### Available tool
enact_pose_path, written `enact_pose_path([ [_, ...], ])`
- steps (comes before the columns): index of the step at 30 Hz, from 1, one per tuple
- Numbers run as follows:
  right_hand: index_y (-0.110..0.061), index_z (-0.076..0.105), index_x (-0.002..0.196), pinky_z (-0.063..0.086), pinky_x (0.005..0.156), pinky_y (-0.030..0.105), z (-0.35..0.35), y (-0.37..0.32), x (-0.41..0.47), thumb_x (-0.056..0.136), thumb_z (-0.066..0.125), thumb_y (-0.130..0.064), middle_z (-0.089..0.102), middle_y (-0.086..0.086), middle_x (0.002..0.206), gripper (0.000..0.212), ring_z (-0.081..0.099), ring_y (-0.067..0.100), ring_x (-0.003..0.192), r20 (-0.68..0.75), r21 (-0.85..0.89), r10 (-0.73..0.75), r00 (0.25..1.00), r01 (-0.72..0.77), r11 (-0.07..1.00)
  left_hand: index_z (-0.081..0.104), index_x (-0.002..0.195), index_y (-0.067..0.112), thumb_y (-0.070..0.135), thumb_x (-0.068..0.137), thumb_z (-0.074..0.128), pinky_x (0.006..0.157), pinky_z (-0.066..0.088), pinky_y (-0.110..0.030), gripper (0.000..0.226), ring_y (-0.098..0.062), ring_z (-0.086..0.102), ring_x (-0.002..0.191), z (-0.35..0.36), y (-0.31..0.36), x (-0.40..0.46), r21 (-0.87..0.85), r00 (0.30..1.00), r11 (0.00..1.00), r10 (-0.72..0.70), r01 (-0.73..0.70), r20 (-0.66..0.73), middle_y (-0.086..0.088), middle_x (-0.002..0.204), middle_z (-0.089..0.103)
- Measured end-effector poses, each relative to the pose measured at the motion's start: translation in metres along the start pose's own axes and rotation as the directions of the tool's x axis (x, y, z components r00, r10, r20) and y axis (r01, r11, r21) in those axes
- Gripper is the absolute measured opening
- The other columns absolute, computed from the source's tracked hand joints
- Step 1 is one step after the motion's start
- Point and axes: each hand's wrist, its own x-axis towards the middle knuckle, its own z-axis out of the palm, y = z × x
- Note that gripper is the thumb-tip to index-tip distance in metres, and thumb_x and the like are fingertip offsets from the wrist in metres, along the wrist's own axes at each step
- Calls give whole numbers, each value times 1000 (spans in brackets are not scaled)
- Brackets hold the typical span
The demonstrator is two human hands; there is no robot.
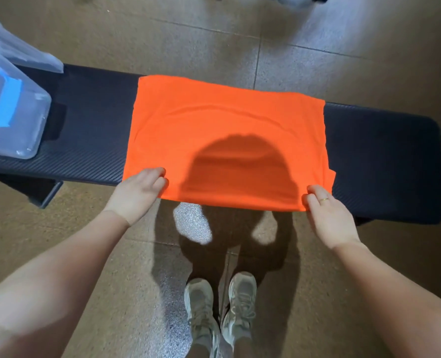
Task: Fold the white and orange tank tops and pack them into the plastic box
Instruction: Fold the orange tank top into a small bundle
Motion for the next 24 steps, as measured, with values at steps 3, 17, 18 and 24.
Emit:
enact_pose_path([
  [3, -4, 50, 101, 40, 68, 37, 1, 1, -4, 89, 45, -5, 48, 14, 133, 13, 54, 39, 92, -17, 79, 15, 1000, -13, 997, 56, 88, 10, 13, 75, 37, 53, 50, -33, 23, -31, 67, 76, -3, -3, -7, -21, 998, 999, -38, 39, 45, -14, 84, 67],
  [17, -8, 64, 93, 34, 76, 23, -155, -11, -64, 90, 53, -9, 61, -1, 88, 12, 54, 17, 85, -184, 715, 456, 871, -199, 670, 54, 112, 12, 14, 95, 42, 76, 43, -40, 21, -39, 60, 95, -176, 29, -36, -415, 868, 772, -485, 482, 108, -17, 106, 65],
  [18, -8, 65, 92, 34, 77, 22, -173, -9, -70, 89, 53, -7, 61, -2, 89, 13, 54, 16, 87, -179, 742, 472, 864, -197, 641, 54, 110, 13, 15, 95, 42, 76, 44, -40, 20, -37, 60, 92, -195, 32, -37, -447, 867, 760, -491, 472, 83, -16, 103, 66],
  [24, -11, 64, 80, 41, 74, 26, -250, 6, -85, 82, 51, 0, 63, 0, 81, 17, 56, 17, 86, -73, 897, 564, 822, -193, 397, 62, 95, 18, 16, 92, 50, 74, 42, -30, 13, -22, 59, 84, -261, 41, -37, -598, 875, 679, -479, 425, 78, -5, 92, 68],
])
